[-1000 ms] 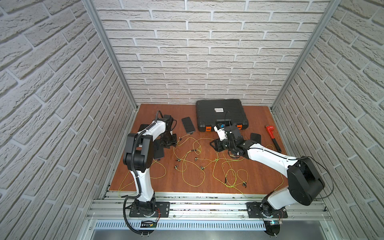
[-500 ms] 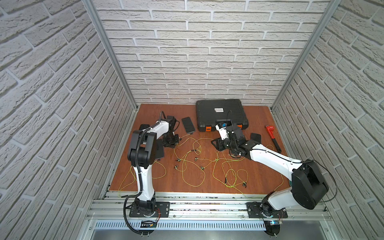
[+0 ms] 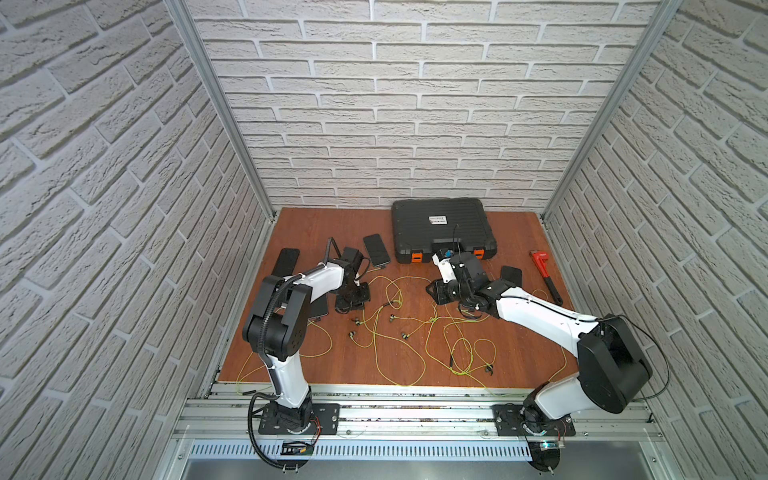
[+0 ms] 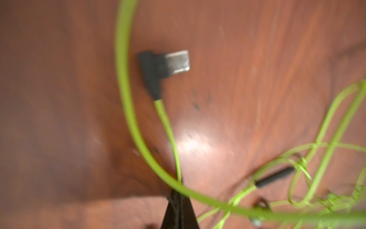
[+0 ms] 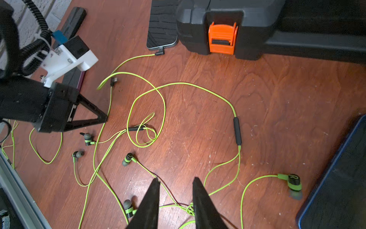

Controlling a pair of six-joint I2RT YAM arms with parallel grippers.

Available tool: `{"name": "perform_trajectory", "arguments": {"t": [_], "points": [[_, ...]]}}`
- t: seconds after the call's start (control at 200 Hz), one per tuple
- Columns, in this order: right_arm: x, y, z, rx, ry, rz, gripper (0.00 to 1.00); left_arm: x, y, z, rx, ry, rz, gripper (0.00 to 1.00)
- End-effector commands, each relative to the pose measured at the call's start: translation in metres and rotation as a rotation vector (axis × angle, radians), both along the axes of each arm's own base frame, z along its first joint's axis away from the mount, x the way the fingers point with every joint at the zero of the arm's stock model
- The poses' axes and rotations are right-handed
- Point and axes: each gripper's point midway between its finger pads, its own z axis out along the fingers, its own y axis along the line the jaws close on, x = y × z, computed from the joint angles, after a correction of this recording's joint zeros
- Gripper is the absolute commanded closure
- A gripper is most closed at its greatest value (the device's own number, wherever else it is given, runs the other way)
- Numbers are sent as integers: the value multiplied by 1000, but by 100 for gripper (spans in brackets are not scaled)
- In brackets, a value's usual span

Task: Plug wired earphones into phones
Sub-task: Adjust the wired earphone at the center of the board, then pick up the wired earphone from the center of the board.

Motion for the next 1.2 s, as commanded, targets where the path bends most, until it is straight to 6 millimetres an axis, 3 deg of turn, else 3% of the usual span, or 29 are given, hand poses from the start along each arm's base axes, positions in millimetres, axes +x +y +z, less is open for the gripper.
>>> {"name": "perform_trajectory", "arguments": {"t": [0.0, 0.1, 0.165, 0.235, 0.36, 0.44, 0.585, 0.685, 0.805, 0.83, 0.845, 0.91, 1.035, 1.195], "points": [[2, 11, 9, 25, 7, 13, 73, -5, -24, 14, -106, -16, 28, 100], [-2, 22, 6, 22, 24, 43, 74, -7, -31, 24, -149, -26, 19, 100], [-5, 32, 5, 30, 36, 65, 74, -5, -25, 33, -146, -43, 28, 100], [-9, 43, 3, 26, 43, 83, 74, -4, -12, 43, -147, -55, 47, 77], [-12, 64, -2, 24, 51, 106, 73, -4, 0, 61, -229, -72, 70, 50], [-14, 80, -3, -2, 47, 124, 73, -3, 18, 73, -246, -97, 115, 42], [-24, 118, -5, -19, 21, 155, 75, 12, 67, 105, -302, -209, 264, 40], [-32, 146, -13, -98, 25, 196, 74, 22, 105, 112, -280, -261, 371, 41], [-30, 172, -26, -149, 34, 209, 74, 41, 133, 116, -303, -344, 508, 41], [-28, 176, -23, -155, 24, 210, 74, 44, 137, 116, -307, -357, 530, 41], [-28, 177, -35, -180, 37, 210, 73, 46, 138, 117, -310, -367, 543, 41], [-22, 186, -42, -218, 18, 212, 72, 54, 140, 117, -331, -390, 577, 41], [-14, 204, -56, -259, 3, 244, 68, 60, 134, 111, -394, -385, 593, 41], [-10, 216, -75, -324, 6, 278, 63, 58, 134, 108, -363, -387, 576, 41]]}}
